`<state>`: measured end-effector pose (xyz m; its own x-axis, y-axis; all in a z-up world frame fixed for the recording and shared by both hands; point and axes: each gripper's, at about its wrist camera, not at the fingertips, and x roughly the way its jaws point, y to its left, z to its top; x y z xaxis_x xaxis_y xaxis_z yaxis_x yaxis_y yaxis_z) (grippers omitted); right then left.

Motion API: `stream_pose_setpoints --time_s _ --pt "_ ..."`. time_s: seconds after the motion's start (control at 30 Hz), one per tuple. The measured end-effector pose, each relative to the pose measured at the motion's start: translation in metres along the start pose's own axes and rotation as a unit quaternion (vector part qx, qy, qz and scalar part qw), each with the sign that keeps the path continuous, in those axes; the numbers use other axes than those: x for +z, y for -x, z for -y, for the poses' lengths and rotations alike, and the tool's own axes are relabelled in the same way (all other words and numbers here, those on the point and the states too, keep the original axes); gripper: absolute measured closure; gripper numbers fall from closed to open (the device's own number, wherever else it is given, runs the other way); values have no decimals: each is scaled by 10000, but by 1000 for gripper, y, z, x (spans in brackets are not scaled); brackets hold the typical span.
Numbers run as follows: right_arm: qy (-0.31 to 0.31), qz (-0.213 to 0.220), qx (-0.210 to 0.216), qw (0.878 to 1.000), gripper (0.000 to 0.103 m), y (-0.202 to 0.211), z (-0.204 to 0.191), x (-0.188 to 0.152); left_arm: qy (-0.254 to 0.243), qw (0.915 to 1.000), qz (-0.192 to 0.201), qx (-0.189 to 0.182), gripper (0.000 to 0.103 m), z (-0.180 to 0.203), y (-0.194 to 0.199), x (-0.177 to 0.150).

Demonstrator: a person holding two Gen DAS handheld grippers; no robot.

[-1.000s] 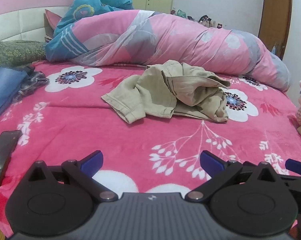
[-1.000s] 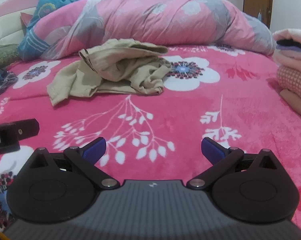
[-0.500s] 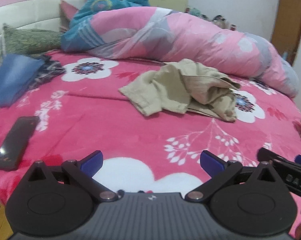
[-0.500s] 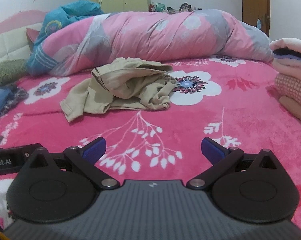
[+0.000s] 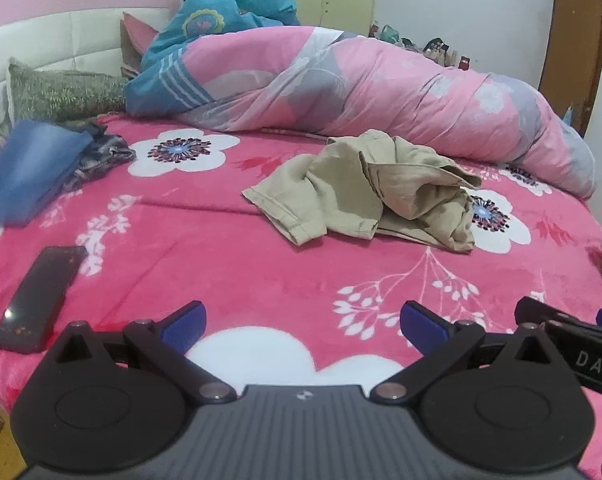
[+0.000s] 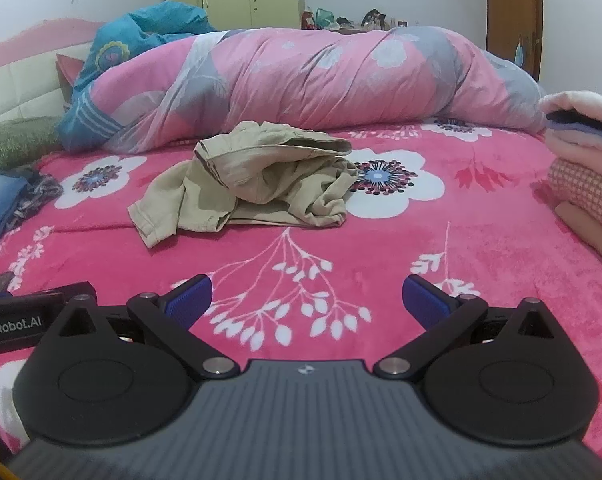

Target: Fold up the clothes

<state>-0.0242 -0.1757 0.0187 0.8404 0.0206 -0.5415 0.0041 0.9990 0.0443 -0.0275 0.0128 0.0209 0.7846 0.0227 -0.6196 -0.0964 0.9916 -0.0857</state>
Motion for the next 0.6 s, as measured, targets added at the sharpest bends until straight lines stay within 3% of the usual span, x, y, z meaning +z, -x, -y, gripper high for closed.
stream_pose_setpoints --time_s 0.6 --pt "68 -55 -62 9999 1 -2 -3 1 -98 9999 92 107 0 1 0 0"
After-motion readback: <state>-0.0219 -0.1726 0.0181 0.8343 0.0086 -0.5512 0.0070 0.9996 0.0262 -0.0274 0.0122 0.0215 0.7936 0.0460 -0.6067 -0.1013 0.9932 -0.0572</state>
